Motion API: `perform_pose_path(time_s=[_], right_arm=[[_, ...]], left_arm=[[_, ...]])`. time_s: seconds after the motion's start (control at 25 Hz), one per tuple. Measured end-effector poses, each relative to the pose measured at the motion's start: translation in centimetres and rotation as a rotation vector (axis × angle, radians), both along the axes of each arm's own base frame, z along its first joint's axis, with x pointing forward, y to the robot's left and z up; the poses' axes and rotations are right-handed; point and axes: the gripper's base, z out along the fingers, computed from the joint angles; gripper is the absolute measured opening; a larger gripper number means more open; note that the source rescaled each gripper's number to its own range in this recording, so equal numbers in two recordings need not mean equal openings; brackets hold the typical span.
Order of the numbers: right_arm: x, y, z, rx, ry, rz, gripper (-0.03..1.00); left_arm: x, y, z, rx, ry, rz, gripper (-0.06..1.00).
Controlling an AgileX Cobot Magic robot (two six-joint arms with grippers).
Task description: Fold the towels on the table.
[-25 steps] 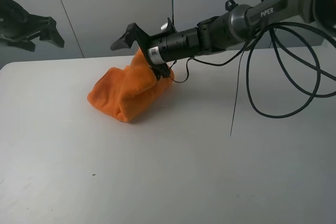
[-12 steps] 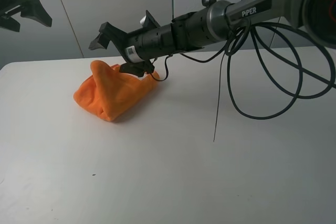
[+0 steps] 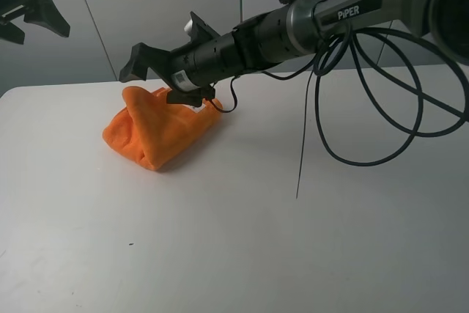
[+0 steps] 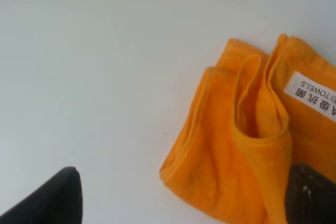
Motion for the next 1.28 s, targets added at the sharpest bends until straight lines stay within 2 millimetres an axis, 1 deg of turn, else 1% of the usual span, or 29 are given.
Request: perform_pose_path(time_s=[0.12,0.24,0.36,0.44,0.52,0.6,0.68,0.76,0.84,0.92,1.0,1.04,1.16,1.28], right_arm=[[-0.5,-0.4,1.0,-0.101,-0.092,0.092,1.00],[-0.8,-1.1,1.6,-0.194,-0.126,0.152,1.00],[0.0,-2.9,1.8,-0.254,-0.106,0.159,1.00],[1.4,-5.2,2.2,-0.268,-0.087,0.122,1.00],[2.7,-8.0,2.6,-0.271,-0.063,0.068,1.00],[3.8,-11.2,3.2,-0.271,-0.043,0.002,1.00],[4.2,-14.3,3.8,-0.274,-0.029,-0.062,1.00],[4.0,-17.4,4.3,-0.283,-0.008,-0.127,1.00],[3.3,-20.0,5.0,-0.292,0.001,-0.182,1.00],[2.1,-22.4,6.0,-0.301,-0.002,-0.237,1.00],[0.5,-23.9,7.3,-0.307,-0.021,-0.279,1.00],[-0.4,-24.6,8.1,-0.313,-0.038,-0.295,1.00],[-3.6,-25.5,10.8,-0.353,-0.122,-0.293,1.00],[-7.3,-26.2,13.5,-0.381,-0.217,-0.284,1.00]], left_arm=[[-0.2,0.0,-0.1,0.007,0.026,-0.020,0.99],[-0.4,-0.1,-0.1,0.009,0.034,-0.028,0.99],[-0.7,-0.1,0.4,0.010,0.025,-0.031,0.99],[-1.0,-0.1,1.0,0.012,0.006,-0.032,0.99],[-1.5,-0.2,1.9,0.014,-0.018,-0.033,0.99],[-2.1,-0.2,2.7,0.016,-0.039,-0.033,0.99],[-2.6,-0.2,3.4,0.023,-0.049,-0.037,0.99],[-3.1,-0.2,3.8,0.031,-0.046,-0.043,0.99],[-3.5,-0.2,4.0,0.035,-0.041,-0.047,0.99],[-4.1,-0.2,3.6,0.035,-0.022,-0.049,0.99],[-5.1,-0.3,3.2,0.037,-0.008,-0.050,0.99],[-5.7,-0.3,2.8,0.037,0.001,-0.049,0.99],[-8.3,-0.4,2.7,0.043,-0.020,-0.043,0.99],[-11.6,-0.6,3.6,0.047,-0.083,-0.036,0.99]])
